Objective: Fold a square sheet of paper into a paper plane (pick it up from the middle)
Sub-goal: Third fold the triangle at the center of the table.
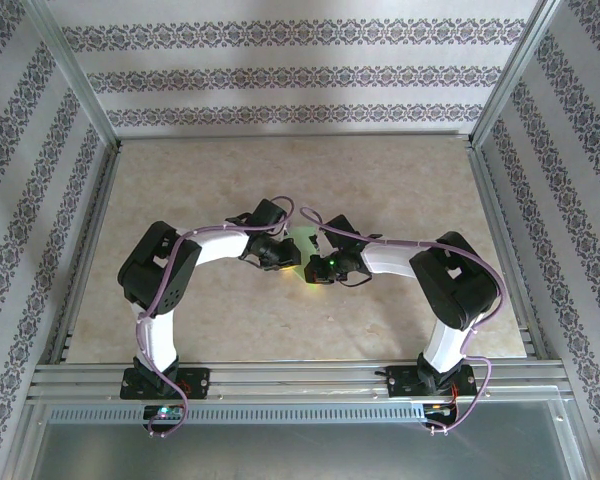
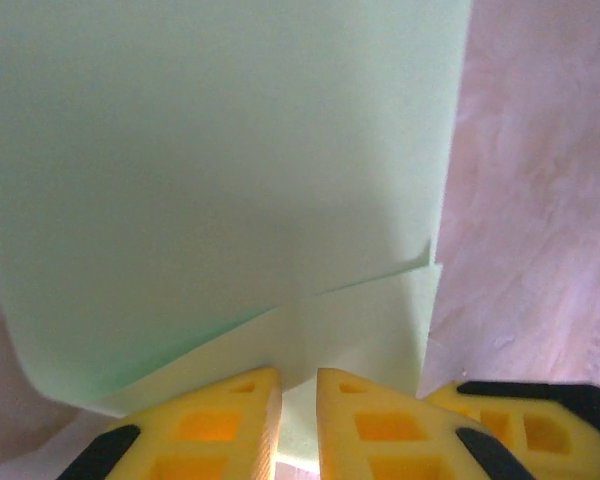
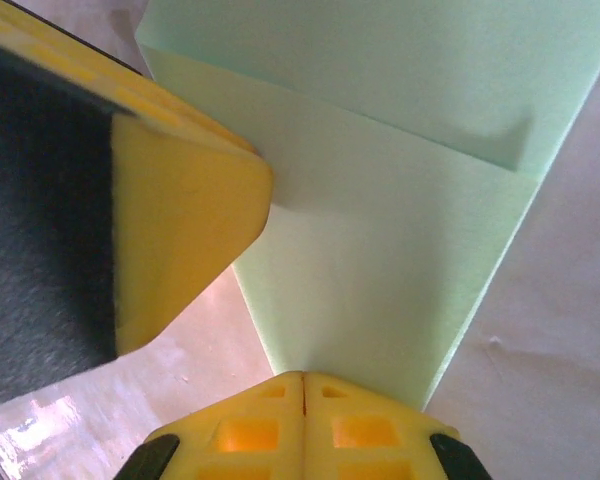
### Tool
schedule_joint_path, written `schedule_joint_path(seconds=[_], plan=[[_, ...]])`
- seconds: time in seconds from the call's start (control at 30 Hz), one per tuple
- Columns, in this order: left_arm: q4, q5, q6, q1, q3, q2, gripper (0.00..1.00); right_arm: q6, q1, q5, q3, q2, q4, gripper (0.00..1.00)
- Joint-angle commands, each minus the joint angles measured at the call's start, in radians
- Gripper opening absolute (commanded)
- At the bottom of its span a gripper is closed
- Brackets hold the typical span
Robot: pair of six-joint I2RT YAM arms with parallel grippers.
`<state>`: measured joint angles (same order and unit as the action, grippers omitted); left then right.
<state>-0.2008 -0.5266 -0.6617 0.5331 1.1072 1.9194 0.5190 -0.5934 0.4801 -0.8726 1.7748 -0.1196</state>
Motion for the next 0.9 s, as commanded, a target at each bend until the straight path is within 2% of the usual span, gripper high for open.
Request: schedule_joint_path(seconds=[0.0, 0.23, 0.5, 0.63, 0.87], plan=[[0.055, 0.022, 0.109, -0.051, -0.042, -0.011, 0.2, -0.021, -0.001, -0.062, 0.012, 0.048, -0.129, 0.04], [0.068, 0.04, 0.145, -0.126, -0.061, -0.02, 0.22, -0.03, 0.0, -0.088, 0.009, 0.057, -0.166, 0.04], [-0.007, 0.058, 0.18, -0.193, -0.011, -0.049, 0.23, -0.06, 0.004, -0.066, -0.009, 0.053, -0.165, 0.05], [-0.014, 0.03, 0.13, -0.173, 0.05, -0.133, 0.24, -0.098, 0.01, 0.013, -0.046, 0.039, -0.133, 0.05], [0.154, -0.029, -0.027, -0.108, -0.083, -0.188, 0.23, -0.106, 0.019, 0.103, -0.099, -0.004, -0.081, 0.07]])
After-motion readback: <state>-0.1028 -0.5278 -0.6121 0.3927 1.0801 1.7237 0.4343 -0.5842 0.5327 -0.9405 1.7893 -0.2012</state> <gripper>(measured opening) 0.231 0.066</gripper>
